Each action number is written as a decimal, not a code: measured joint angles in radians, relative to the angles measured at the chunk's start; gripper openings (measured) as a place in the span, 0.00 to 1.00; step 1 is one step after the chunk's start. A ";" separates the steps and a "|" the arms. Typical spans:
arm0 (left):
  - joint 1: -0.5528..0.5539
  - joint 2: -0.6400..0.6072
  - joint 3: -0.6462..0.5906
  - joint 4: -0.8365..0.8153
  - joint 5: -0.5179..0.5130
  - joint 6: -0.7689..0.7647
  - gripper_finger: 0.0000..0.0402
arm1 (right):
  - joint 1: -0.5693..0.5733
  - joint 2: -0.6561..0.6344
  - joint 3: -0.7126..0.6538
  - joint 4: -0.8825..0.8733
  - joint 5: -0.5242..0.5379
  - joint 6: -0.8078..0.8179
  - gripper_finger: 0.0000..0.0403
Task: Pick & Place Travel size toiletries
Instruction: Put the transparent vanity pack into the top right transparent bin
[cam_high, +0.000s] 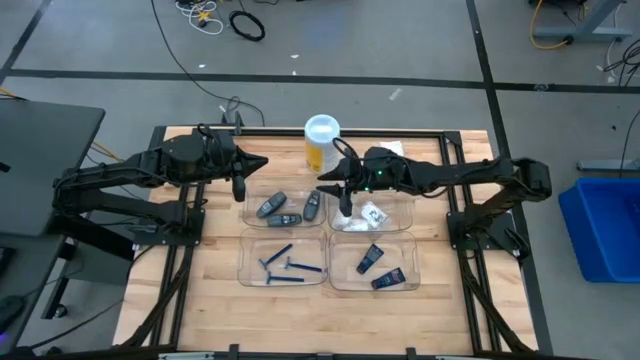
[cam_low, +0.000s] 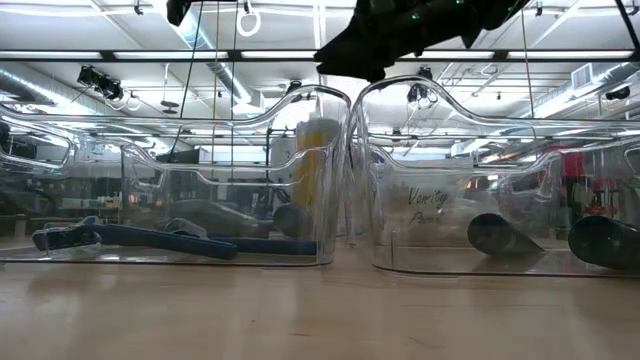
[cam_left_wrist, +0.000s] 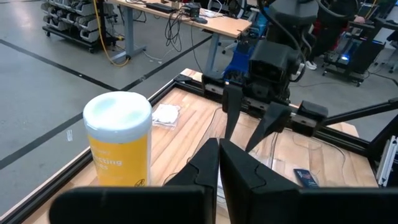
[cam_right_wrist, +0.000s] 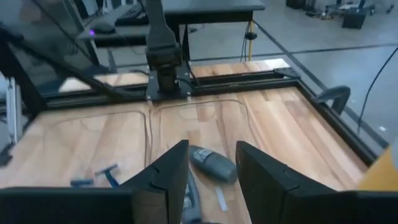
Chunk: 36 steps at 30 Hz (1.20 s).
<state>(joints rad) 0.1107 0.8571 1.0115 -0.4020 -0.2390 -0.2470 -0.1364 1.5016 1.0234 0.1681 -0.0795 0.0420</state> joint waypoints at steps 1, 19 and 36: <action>0.000 0.000 0.000 0.000 0.000 0.000 0.06 | -0.003 -0.008 0.000 -0.017 0.000 -0.018 0.35; 0.000 0.000 0.000 0.004 -0.001 0.000 0.06 | -0.075 -0.073 0.000 -0.315 0.089 -0.094 0.27; 0.000 0.000 0.000 0.004 -0.003 -0.003 0.06 | -0.255 -0.250 0.000 -0.605 0.068 -0.296 0.12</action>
<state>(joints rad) 0.1106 0.8570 1.0115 -0.3977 -0.2425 -0.2501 -0.3911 1.2518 1.0237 -0.4372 -0.0112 -0.2537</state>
